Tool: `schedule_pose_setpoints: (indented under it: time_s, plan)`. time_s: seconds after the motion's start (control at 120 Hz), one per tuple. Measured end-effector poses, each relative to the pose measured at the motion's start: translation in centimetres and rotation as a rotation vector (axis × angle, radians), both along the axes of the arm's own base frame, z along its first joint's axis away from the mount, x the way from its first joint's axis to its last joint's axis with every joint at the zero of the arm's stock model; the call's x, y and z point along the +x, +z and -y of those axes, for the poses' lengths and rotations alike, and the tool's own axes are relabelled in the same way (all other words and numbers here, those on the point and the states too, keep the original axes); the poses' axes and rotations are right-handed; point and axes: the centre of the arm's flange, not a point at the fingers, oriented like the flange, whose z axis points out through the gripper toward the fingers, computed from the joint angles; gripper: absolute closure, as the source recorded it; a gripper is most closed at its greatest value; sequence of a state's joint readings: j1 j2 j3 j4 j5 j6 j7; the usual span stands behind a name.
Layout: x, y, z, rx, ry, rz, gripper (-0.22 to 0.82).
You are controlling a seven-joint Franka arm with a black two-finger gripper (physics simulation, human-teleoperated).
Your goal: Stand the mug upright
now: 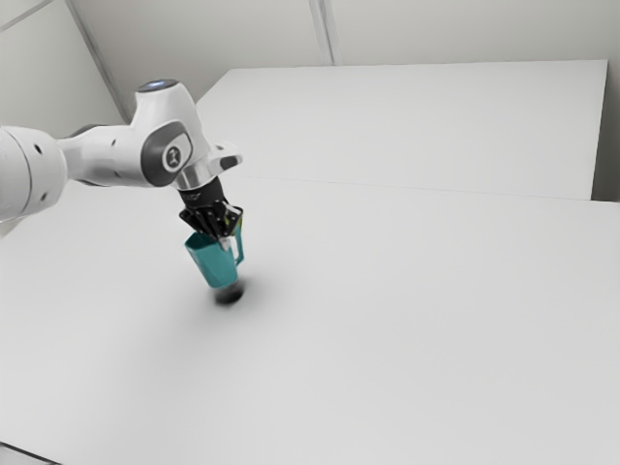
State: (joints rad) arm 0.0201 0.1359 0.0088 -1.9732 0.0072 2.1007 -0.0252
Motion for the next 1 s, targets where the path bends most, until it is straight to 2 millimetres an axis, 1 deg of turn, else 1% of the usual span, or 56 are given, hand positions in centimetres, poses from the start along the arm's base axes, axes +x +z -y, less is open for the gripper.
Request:
schedule_pose_setpoints:
  time_s: [0.092,0.242,0.425,0.55,0.6,0.7,0.775,0.875,1.0]
  plan:
    - [0.5,-0.7,0.6,0.023,-0.025,0.02,0.78]
    - [1.0,-1.5,0.6,0.038,-0.033,0.039,0.78]
    - [1.3,-3.6,0.6,0.038,-0.028,0.023,0.79]
    - [1.3,-4.1,0.6,0.036,-0.023,0.019,0.78]
    - [1.3,-4.1,0.7,0.037,-0.025,0.019,0.67]
    - [1.4,-3.4,1.1,0.037,-0.034,0.03,0.45]
    - [1.3,-2.6,1.2,0.04,-0.036,0.041,0.31]
    - [1.1,-1.0,1.2,0.043,-0.038,0.062,0.2]
    - [0.3,2.2,1.8,0.043,-0.046,0.087,0.11]
